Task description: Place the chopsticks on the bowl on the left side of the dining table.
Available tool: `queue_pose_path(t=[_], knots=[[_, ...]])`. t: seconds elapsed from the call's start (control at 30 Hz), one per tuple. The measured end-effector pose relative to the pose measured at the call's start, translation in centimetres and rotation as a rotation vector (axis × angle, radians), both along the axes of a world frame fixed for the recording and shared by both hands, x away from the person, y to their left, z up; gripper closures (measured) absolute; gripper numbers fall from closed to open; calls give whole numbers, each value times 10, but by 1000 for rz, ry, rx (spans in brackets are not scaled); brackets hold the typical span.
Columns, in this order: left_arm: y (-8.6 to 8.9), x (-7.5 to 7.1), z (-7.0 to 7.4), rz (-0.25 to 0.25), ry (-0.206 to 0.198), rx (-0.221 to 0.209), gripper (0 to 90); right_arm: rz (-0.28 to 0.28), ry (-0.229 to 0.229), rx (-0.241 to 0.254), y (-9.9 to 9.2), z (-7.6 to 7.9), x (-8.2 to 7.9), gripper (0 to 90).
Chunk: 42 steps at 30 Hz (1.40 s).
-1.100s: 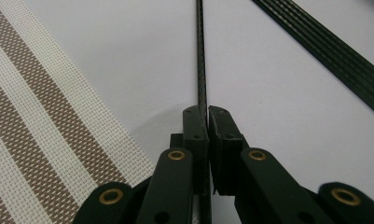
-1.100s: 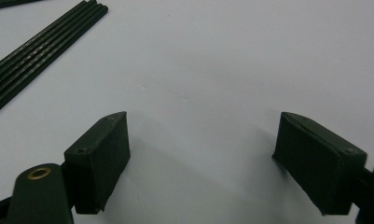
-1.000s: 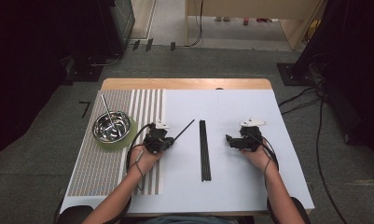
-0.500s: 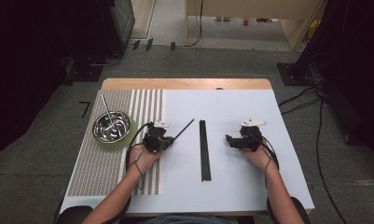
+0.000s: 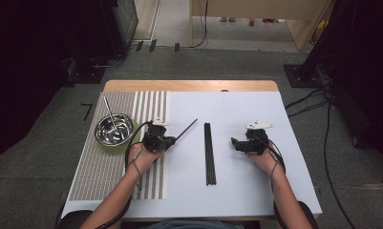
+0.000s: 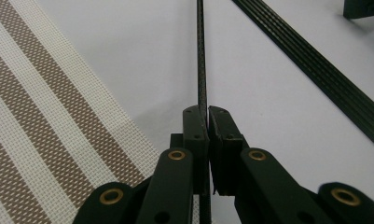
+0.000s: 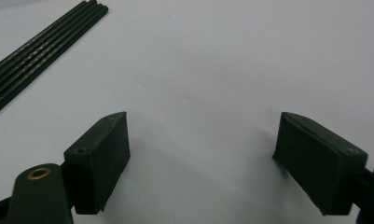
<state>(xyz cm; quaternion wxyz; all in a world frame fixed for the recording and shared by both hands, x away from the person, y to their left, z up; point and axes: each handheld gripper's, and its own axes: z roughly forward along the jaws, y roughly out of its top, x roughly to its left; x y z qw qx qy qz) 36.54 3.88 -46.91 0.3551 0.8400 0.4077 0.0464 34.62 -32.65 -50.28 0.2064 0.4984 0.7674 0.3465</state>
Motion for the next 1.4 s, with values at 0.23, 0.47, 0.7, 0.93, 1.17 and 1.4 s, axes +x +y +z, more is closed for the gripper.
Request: queue_pose_path(t=[0.23,0.47,0.7,0.93,1.17,1.4], knots=[[3,2,2,-6,6,19,877,1,0,-1,0,0,0,176],[10,3,9,6,-11,21,877,0,0,0,0,0,0,176],[18,6,15,24,-5,10,877,0,1,-1,0,0,0,176],[22,7,17,28,-11,14,877,0,0,-1,0,0,0,176],[29,8,22,39,-8,12,877,0,1,-1,0,0,0,176],[34,9,26,40,-12,18,877,2,-1,-2,0,0,0,176]])
